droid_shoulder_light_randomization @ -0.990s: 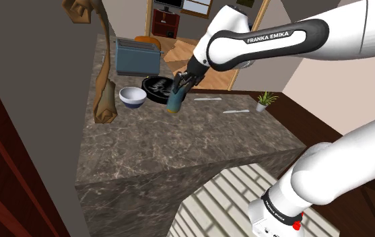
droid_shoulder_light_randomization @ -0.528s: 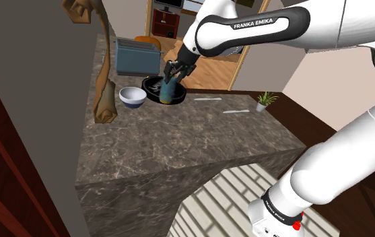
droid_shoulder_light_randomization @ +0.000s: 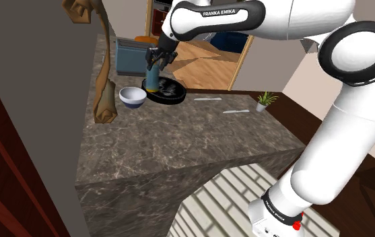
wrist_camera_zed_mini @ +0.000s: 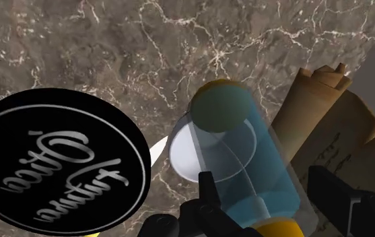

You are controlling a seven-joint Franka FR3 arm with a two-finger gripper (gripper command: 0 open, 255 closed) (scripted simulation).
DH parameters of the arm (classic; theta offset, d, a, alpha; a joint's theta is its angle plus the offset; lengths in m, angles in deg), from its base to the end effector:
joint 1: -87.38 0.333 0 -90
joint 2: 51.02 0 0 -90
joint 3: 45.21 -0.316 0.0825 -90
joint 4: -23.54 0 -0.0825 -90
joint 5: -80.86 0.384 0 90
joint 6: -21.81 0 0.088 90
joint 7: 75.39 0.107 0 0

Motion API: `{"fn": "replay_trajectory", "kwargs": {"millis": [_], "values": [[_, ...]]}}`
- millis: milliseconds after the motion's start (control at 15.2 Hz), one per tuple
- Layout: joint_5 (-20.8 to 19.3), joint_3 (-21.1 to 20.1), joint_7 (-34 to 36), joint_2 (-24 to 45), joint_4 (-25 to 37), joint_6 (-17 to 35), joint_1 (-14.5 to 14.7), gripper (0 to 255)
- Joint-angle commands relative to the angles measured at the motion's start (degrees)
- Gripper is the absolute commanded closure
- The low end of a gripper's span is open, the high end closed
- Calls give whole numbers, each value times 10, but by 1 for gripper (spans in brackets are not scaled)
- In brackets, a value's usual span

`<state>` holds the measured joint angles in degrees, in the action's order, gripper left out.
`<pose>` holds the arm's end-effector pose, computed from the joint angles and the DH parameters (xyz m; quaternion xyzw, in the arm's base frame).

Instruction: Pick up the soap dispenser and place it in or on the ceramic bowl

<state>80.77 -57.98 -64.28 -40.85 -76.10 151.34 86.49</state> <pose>0.6325 0.1238 0.5086 -0.9847 -0.0020 -0.1663 0.0524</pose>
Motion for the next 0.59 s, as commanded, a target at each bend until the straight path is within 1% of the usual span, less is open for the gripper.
{"fn": "replay_trajectory", "kwargs": {"millis": [0,264,396,462,528], "values": [[-15,1,9,51,70,-20,7,255],[-39,5,20,161,239,-80,27,255],[-50,9,23,229,349,-123,40,255],[-55,12,22,269,418,-151,49,255],[-57,13,22,289,452,-165,54,255]]}}
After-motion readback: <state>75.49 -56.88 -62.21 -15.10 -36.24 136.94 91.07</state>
